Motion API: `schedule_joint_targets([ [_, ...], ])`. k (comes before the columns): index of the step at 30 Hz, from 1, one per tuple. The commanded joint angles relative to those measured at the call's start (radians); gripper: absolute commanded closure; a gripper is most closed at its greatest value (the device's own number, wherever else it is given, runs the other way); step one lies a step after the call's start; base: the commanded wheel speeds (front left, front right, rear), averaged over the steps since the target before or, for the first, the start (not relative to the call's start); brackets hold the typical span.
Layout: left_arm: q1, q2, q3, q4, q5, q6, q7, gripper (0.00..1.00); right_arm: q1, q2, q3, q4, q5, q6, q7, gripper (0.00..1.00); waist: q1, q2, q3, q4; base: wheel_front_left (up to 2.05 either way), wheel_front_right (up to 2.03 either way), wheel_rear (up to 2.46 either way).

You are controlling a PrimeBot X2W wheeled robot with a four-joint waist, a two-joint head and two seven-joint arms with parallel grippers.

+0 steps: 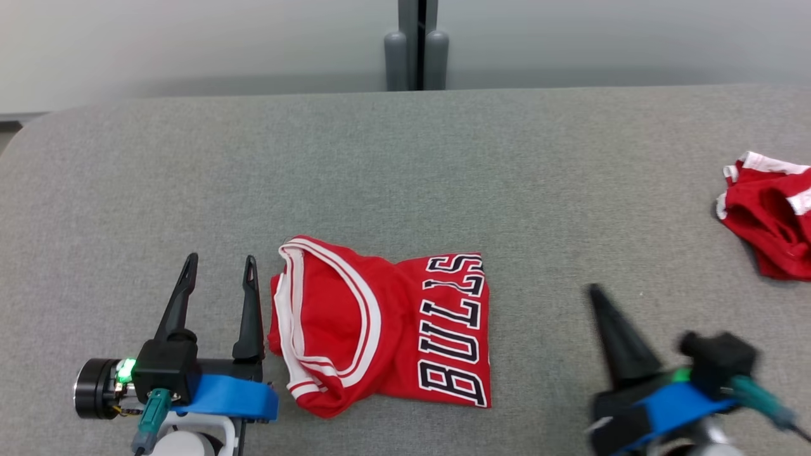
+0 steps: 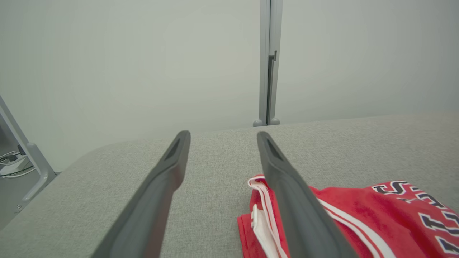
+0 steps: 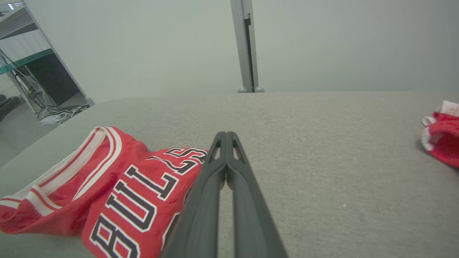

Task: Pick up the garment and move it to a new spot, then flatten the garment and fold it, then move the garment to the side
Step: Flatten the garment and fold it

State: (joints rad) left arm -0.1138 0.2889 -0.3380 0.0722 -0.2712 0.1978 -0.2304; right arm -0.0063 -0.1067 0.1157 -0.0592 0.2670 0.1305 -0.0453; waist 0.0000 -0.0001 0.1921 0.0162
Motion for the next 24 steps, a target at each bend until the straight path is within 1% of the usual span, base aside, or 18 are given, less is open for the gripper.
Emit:
schedule_joint_targets([
  [1,-0.015,-0.001,-0.003,-0.002,0.006,0.000,-0.002,0.00,-0.028,-0.003,0.024,0.010,0.010,0.001,0.001,1.00,0.0000,0.0001,0.011,0.010,0.00,0.00,0.00],
  [5,-0.043,-0.010,-0.011,0.005,0.009,-0.007,-0.010,0.00,-0.115,0.003,0.232,0.106,0.054,0.001,0.005,1.00,0.0000,0.0001,0.033,0.032,0.00,0.00,0.00],
  [8,-0.059,-0.019,-0.015,0.012,0.010,-0.010,-0.016,0.00,-0.190,0.006,0.351,0.185,0.085,0.001,0.000,1.00,0.0000,0.0001,0.048,0.047,0.00,0.00,0.00],
  [10,-0.067,-0.025,-0.019,0.018,0.009,-0.013,-0.019,0.00,-0.234,0.006,0.410,0.242,0.105,0.001,-0.008,1.00,0.0000,0.0001,0.055,0.057,0.00,0.00,0.00],
  [12,-0.075,-0.028,-0.020,0.025,0.008,-0.015,-0.021,0.00,-0.273,0.007,0.454,0.294,0.124,0.001,-0.015,1.00,0.0000,0.0001,0.059,0.063,0.00,0.00,0.00],
  [16,-0.081,-0.034,-0.023,0.035,0.009,-0.018,-0.028,0.00,-0.338,0.009,0.509,0.401,0.151,0.001,-0.026,1.00,0.0000,0.0001,0.061,0.069,0.00,0.00,0.00],
  [20,-0.090,-0.038,-0.026,0.040,0.010,-0.022,-0.030,0.00,-0.389,0.015,0.539,0.499,0.171,0.001,-0.025,1.00,0.0000,0.0001,0.065,0.075,0.00,0.00,0.00],
  [24,-0.096,-0.042,-0.027,0.043,0.013,-0.026,-0.032,0.00,-0.428,0.024,0.576,0.571,0.186,0.001,-0.026,1.00,0.0000,0.0001,0.070,0.078,0.00,0.00,0.00],
])
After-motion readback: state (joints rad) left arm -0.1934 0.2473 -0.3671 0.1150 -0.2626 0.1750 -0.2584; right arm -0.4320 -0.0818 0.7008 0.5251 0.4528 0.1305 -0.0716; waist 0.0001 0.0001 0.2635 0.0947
